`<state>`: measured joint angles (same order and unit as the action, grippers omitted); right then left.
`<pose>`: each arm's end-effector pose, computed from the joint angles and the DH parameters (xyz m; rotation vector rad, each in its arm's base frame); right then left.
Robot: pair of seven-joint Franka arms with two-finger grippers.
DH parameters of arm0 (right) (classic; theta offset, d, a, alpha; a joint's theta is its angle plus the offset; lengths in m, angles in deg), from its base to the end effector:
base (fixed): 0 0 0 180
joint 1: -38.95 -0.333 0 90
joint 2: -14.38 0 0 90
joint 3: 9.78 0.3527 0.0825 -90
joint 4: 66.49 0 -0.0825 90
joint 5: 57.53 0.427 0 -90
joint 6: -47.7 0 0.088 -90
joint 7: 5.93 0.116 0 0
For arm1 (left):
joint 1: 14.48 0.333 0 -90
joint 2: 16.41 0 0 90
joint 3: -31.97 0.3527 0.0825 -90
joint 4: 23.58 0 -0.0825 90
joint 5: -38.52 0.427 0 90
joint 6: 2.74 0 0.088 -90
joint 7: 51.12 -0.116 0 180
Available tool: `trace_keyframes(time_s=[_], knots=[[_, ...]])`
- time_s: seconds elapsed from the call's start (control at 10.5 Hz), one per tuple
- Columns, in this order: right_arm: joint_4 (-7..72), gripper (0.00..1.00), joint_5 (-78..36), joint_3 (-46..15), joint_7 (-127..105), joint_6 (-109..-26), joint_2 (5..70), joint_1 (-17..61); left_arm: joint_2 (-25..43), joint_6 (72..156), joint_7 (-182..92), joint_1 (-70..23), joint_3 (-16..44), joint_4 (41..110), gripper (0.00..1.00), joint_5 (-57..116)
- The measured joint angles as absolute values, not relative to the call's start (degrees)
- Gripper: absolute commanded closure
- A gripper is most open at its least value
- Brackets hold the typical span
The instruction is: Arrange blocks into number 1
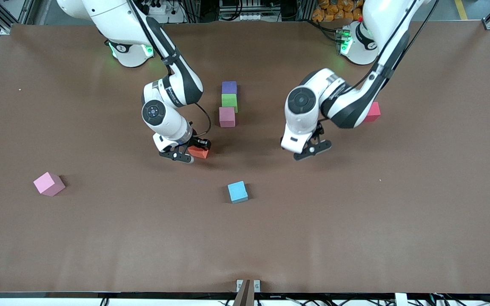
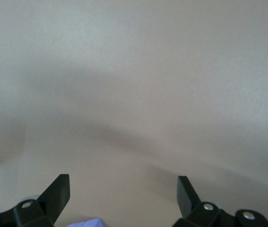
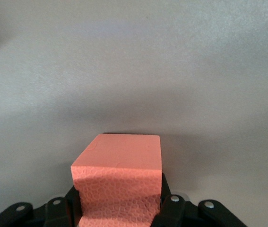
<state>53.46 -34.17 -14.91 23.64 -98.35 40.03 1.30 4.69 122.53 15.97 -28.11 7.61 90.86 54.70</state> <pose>0.5287 0.3334 0.1950 -2.9399 0.4104 0.1270 0.5092 -0.3727 0.2746 -2.9493 -0.5107 0.0421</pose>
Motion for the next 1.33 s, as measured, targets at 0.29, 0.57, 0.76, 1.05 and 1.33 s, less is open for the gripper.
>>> trace_keyframes(time_s=[0.29, 0.57, 0.76, 1.05, 1.33], knots=[[51.80, 0.42, -36.92, -16.37, 23.16, -98.63, 38.95, -2.29, -3.15, 126.03, 16.39, -27.80, 7.50, 101.80, 0.00, 47.98], [49.34, 0.42, -43.70, -19.63, 23.40, -98.49, 38.89, -9.30, -5.51, 128.48, 22.49, -27.78, 5.64, 107.78, 0.00, 46.04], [48.30, 0.41, -43.90, -21.19, 24.29, -98.19, 39.83, -12.10, -5.51, 134.36, 28.48, -27.75, 4.19, 112.13, 0.00, 45.59], [47.51, 0.41, -43.91, -21.45, 27.48, -98.11, 42.25, -14.57, -5.59, 136.56, 34.26, -27.75, 2.86, 115.11, 0.00, 45.54], [47.40, 0.41, -43.91, -21.42, 29.53, -97.97, 42.91, -16.17, -5.69, 136.57, 34.61, -27.50, 2.88, 117.36, 0.00, 45.52]])
